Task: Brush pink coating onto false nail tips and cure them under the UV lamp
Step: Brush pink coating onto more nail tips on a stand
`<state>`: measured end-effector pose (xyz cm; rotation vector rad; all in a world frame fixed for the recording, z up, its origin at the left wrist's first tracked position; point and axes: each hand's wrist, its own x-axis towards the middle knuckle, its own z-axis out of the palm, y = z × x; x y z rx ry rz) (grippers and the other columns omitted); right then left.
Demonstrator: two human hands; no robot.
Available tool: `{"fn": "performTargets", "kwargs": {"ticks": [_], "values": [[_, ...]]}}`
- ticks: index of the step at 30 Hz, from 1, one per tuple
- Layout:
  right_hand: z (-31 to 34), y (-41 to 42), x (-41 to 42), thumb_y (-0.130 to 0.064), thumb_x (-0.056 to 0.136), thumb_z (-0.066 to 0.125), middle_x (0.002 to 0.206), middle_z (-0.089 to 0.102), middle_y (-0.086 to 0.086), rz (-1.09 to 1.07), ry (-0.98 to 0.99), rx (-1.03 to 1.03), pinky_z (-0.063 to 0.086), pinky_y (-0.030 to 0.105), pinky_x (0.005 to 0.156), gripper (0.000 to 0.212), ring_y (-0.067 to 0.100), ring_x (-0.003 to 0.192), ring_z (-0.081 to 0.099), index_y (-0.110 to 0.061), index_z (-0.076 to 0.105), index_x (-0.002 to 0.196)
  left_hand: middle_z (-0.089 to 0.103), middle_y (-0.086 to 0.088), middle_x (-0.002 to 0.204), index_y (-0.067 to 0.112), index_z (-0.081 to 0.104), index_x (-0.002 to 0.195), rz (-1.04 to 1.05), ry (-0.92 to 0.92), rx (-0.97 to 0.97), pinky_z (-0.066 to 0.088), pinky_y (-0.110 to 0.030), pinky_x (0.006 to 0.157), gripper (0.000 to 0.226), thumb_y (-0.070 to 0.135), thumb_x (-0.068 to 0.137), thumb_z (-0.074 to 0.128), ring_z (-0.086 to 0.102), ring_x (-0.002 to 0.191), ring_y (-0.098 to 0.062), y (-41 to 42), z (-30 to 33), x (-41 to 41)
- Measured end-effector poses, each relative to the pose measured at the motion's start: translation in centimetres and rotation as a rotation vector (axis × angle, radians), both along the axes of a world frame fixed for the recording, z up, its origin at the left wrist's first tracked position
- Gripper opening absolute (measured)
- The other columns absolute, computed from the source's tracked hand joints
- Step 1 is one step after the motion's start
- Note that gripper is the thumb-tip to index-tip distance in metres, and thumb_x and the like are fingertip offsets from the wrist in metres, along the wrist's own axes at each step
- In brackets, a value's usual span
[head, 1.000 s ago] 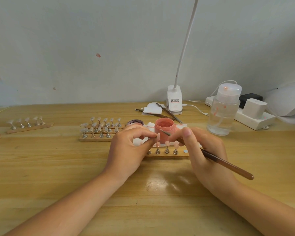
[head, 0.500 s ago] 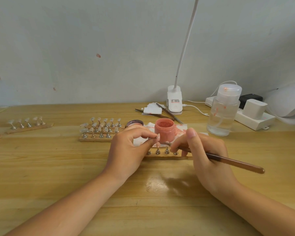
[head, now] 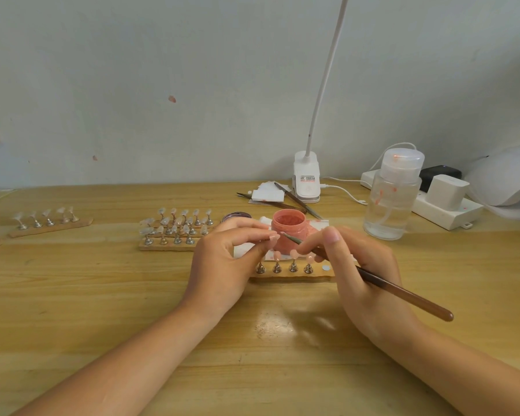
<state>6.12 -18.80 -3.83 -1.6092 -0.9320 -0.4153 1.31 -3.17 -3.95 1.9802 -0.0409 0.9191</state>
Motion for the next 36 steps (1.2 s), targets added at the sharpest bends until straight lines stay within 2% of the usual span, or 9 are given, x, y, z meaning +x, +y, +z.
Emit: {"fn": "performTargets", "kwargs": {"ticks": [2, 6, 8, 13, 19, 23, 29, 33, 36], "values": [[-0.01, -0.11, -0.04, -0.035, 0.091, 0.035, 0.078, 0.064, -0.019, 0.008, -0.004, 0.016, 0.049, 0.027, 0.07, 0.045, 0.008, 0.079, 0.063, -0.012, 0.069, 0.075, 0.064, 0.011, 0.093, 0.031, 0.069, 0.081, -0.013, 0.021, -0.021, 0.044, -0.01, 0.08, 0.022, 0.01, 0.075, 0.069, 0.057, 0.091, 0.007, -0.03, -0.02, -0.01], [0.05, -0.24, -0.08, -0.031, 0.092, 0.034, 0.075, 0.065, -0.013, 0.001, -0.023, 0.055, 0.049, 0.027, 0.069, 0.044, 0.01, 0.075, 0.063, -0.012, 0.069, 0.074, 0.062, 0.011, 0.093, 0.031, 0.07, 0.084, -0.01, 0.025, -0.065, 0.053, -0.038, 0.081, 0.023, 0.01, 0.079, 0.067, 0.056, 0.092, 0.004, -0.08, -0.1, 0.01], [0.09, -0.18, -0.09, -0.031, 0.092, 0.034, 0.075, 0.065, -0.015, 0.006, -0.033, 0.058, 0.048, 0.025, 0.068, 0.043, 0.01, 0.074, 0.062, -0.013, 0.069, 0.075, 0.062, 0.01, 0.091, 0.031, 0.069, 0.083, -0.021, 0.018, -0.075, 0.053, -0.034, 0.077, 0.024, 0.008, 0.079, 0.066, 0.057, 0.09, 0.004, -0.04, -0.06, 0.05], [0.03, 0.16, 0.01, -0.03, 0.094, 0.037, 0.078, 0.058, -0.026, 0.006, -0.127, 0.011, 0.044, 0.026, 0.065, 0.04, 0.01, 0.071, 0.058, -0.014, 0.068, 0.075, 0.064, 0.013, 0.082, 0.023, 0.071, 0.081, -0.033, 0.008, -0.039, 0.039, -0.004, 0.076, 0.02, 0.005, 0.076, 0.068, 0.058, 0.086, 0.011, 0.03, -0.1, 0.1], [-0.08, 0.25, 0.13, -0.037, 0.093, 0.039, 0.081, 0.06, -0.027, 0.035, -0.147, -0.04, 0.042, 0.015, 0.068, 0.032, 0.001, 0.076, 0.059, -0.025, 0.066, 0.081, 0.068, 0.014, 0.08, 0.018, 0.072, 0.078, -0.036, 0.008, 0.004, 0.039, -0.004, 0.078, 0.016, 0.003, 0.074, 0.07, 0.061, 0.084, 0.006, 0.25, -0.27, 0.22], [-0.36, -0.22, 0.1, -0.043, 0.094, 0.036, 0.073, 0.065, -0.015, 0.083, -0.068, -0.013, 0.047, 0.024, 0.065, 0.048, 0.007, 0.073, 0.062, -0.017, 0.069, 0.072, 0.067, 0.022, 0.072, 0.027, 0.07, 0.072, -0.033, 0.004, -0.023, 0.039, -0.003, 0.077, 0.024, 0.003, 0.073, 0.071, 0.06, 0.083, 0.009, 0.29, -0.33, 0.29], [-0.09, 0.34, 0.28, -0.034, 0.094, 0.04, 0.087, 0.061, -0.025, -0.011, -0.216, -0.082, 0.043, 0.019, 0.07, 0.037, 0.002, 0.078, 0.059, -0.017, 0.07, 0.079, 0.066, 0.009, 0.084, 0.02, 0.071, 0.086, -0.042, 0.015, -0.001, 0.037, -0.003, 0.077, 0.021, 0.001, 0.077, 0.068, 0.057, 0.085, 0.008, 0.09, -0.32, 0.21], [-0.36, 0.0, 0.4, -0.042, 0.097, 0.032, 0.07, 0.062, -0.015, -0.031, -0.212, -0.038, 0.042, 0.022, 0.062, 0.054, 0.003, 0.068, 0.057, -0.015, 0.068, 0.068, 0.062, 0.012, 0.083, 0.03, 0.068, 0.086, -0.027, 0.024, 0.0, 0.035, -0.001, 0.077, 0.029, 0.002, 0.077, 0.068, 0.054, 0.085, 0.013, -0.14, -0.1, 0.11], [-0.14, 0.29, 0.41, -0.036, 0.095, 0.037, 0.074, 0.063, -0.016, -0.061, -0.238, -0.059, 0.044, 0.025, 0.064, 0.04, 0.005, 0.072, 0.059, -0.02, 0.07, 0.078, 0.062, 0.012, 0.085, 0.028, 0.068, 0.087, -0.031, 0.032, 0.01, 0.035, -0.001, 0.076, 0.026, 0.003, 0.078, 0.068, 0.054, 0.086, 0.013, -0.2, -0.06, 0.02]]}}
